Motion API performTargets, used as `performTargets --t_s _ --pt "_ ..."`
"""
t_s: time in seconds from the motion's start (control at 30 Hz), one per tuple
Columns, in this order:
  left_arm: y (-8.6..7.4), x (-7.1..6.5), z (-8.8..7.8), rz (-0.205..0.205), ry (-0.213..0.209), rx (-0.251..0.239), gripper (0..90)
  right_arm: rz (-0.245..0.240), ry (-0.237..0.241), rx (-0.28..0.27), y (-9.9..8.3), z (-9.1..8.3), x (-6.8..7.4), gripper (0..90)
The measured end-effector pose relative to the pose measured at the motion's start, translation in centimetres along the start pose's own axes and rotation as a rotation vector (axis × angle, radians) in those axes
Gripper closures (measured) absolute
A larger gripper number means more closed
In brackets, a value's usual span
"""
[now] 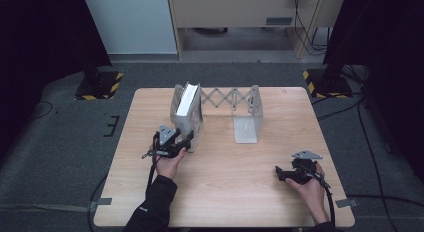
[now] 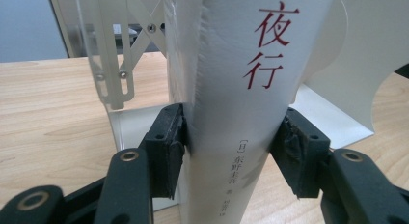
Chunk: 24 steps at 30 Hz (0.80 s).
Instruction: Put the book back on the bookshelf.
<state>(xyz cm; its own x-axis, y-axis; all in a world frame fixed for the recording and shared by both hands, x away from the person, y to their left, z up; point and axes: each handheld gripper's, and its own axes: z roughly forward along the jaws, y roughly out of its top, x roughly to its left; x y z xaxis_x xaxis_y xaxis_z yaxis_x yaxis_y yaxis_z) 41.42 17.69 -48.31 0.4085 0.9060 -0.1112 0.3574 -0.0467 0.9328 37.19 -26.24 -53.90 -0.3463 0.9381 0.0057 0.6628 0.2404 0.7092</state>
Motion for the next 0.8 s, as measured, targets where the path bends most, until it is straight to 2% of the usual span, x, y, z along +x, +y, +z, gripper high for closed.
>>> performTargets --t_s 0.13,0.33,0.6,0.8 --pt "0.2 -0.2 0.6 0.008 0.014 0.001 46.9 0.0 0.0 0.0 0.0 0.0 0.0 3.8" --pt "0.5 0.0 1.3 0.005 0.013 0.003 46.2 -0.001 0.0 0.0 0.0 0.0 0.0 3.8" --pt "0.5 0.3 2.0 -0.031 0.018 -0.025 46.3 -0.001 0.0 0.0 0.0 0.0 0.0 3.8" --pt "1.1 0.3 2.9 0.001 0.02 0.001 45.4 -0.003 -0.001 -0.001 0.0 0.0 0.0 3.8"
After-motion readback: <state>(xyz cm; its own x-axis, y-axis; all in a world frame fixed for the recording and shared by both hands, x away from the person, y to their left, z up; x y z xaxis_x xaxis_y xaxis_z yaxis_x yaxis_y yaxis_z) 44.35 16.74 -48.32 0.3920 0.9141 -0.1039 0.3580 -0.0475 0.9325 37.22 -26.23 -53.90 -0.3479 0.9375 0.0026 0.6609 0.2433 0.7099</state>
